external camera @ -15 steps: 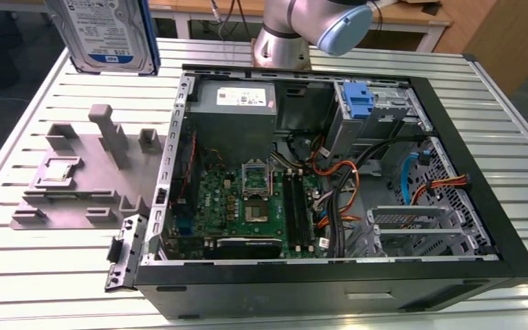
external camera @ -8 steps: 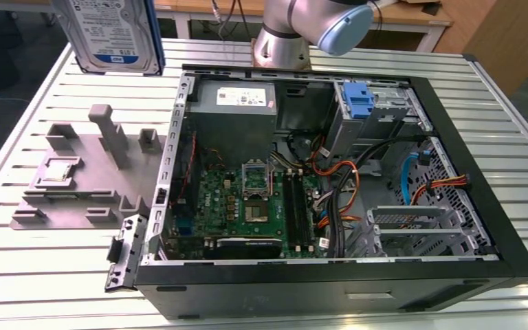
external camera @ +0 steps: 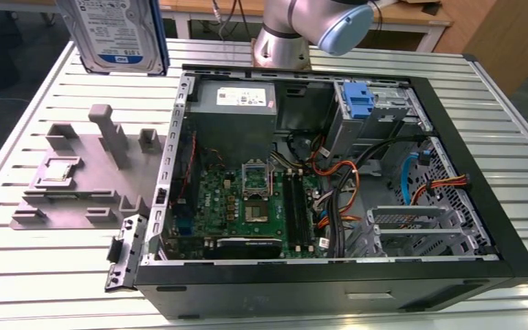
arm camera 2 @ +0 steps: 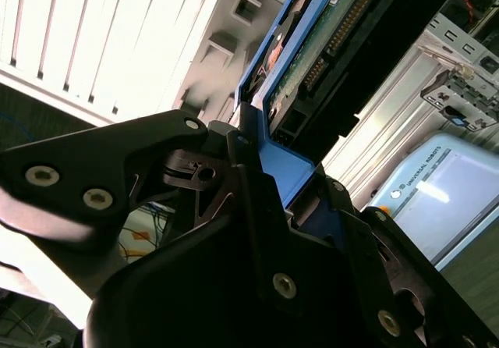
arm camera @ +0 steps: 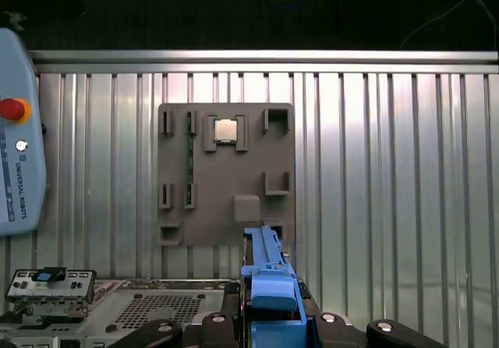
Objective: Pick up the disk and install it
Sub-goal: 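Pick up the disk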
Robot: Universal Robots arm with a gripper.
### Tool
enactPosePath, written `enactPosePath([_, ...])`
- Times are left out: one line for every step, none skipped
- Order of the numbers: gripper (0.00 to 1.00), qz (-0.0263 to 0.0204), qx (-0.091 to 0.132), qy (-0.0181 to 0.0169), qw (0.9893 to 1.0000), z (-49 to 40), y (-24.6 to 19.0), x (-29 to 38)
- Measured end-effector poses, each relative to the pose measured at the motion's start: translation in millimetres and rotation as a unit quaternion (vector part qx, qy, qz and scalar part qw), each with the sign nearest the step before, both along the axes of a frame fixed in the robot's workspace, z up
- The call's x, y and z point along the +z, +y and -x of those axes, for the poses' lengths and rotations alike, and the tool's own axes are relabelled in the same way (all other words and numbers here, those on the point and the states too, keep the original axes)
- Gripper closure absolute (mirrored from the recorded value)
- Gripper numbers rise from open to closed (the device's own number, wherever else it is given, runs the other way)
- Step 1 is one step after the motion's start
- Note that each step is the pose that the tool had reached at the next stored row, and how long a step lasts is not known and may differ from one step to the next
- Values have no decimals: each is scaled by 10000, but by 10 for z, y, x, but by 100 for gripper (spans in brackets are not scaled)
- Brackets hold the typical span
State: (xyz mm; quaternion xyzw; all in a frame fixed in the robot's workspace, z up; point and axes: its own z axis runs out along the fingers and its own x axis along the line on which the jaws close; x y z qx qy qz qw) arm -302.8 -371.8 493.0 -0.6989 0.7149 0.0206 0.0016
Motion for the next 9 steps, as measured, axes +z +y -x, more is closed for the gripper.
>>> enactPosePath([63,0,0,0,10000,-6,0,0])
enactPosePath([63,0,0,0,10000,-13,0,0])
enactPosePath([63,0,0,0,10000,-20,0,0])
enactPosePath([63,0,0,0,10000,-27,0,0])
enactPosePath([63,0,0,0,10000,-35,0,0])
enactPosePath([63,0,0,0,10000,-42,0,0])
enactPosePath([63,0,0,0,10000,-48,0,0])
enactPosePath([63,0,0,0,10000,-54,0,0])
enactPosePath([63,0,0,0,10000,-60,0,0])
